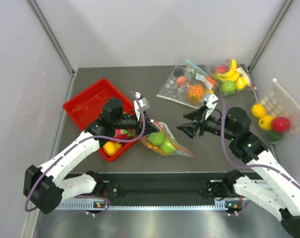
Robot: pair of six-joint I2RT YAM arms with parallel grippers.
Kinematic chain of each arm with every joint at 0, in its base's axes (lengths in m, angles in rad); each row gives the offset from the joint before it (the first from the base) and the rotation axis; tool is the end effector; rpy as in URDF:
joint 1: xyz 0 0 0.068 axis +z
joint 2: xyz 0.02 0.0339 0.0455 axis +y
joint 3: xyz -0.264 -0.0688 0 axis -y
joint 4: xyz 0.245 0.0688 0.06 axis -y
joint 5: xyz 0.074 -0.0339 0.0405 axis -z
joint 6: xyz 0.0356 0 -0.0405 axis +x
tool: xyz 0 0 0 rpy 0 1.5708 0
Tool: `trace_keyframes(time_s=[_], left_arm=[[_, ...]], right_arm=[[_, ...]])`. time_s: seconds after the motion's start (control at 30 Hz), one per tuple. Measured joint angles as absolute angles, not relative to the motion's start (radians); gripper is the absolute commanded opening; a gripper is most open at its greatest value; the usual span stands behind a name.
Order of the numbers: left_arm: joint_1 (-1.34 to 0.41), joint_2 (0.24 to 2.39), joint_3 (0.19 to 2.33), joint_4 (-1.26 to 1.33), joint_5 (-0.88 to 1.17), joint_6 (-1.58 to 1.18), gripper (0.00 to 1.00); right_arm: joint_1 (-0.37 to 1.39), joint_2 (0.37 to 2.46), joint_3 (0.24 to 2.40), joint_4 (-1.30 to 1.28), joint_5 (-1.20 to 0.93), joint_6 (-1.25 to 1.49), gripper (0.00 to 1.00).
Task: Open the zip-top bag and remove the fake food
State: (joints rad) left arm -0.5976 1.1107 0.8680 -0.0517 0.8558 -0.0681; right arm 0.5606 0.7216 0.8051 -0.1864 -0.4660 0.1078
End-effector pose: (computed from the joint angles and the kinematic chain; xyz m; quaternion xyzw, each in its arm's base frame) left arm 0.1900 -0.1619 0.3212 0.4298 0.6406 -0.4921 0.4034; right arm 0.1322 0.1019 0.3573 -0.3129 0.6693 0.3757 0.5594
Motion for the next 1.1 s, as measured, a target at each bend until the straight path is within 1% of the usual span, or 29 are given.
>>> trace_keyframes(time_s=[0.17, 0.23, 0.43, 0.57, 0.83, 1.1], left_arm=[[-0.598, 1.111, 0.889, -0.094, 0.872, -0.045, 0.0], [-0.6, 1.118, 0.908, -0.12, 0.875, -0.028, 0.0], [-0.64, 1.154, 0.979, -0.241, 0.862, 0.034, 0.0], [-0.674, 1.175, 1.012, -0.3, 0.835, 0.072, 0.0], [-0.708, 1.183, 1.018, -0.353, 0.803, 0.103, 0.0], [-0.71, 1.183, 1.02, -0.368, 0.786, 0.108, 0.0]], right_arm=[[0.667, 0.818, 0.831, -0.149, -0.478, 0.093, 0.59], [0.717, 0.86, 0.867, -0.141, -0.475, 0.076, 0.55], [0.824, 0.956, 0.955, -0.123, -0.448, 0.009, 0.5], [0.851, 0.994, 0.985, -0.117, -0.414, -0.031, 0.48], [0.872, 1.026, 1.0, -0.132, -0.362, -0.078, 0.35], [0.897, 1.029, 1.004, -0.146, -0.348, -0.094, 0.34]])
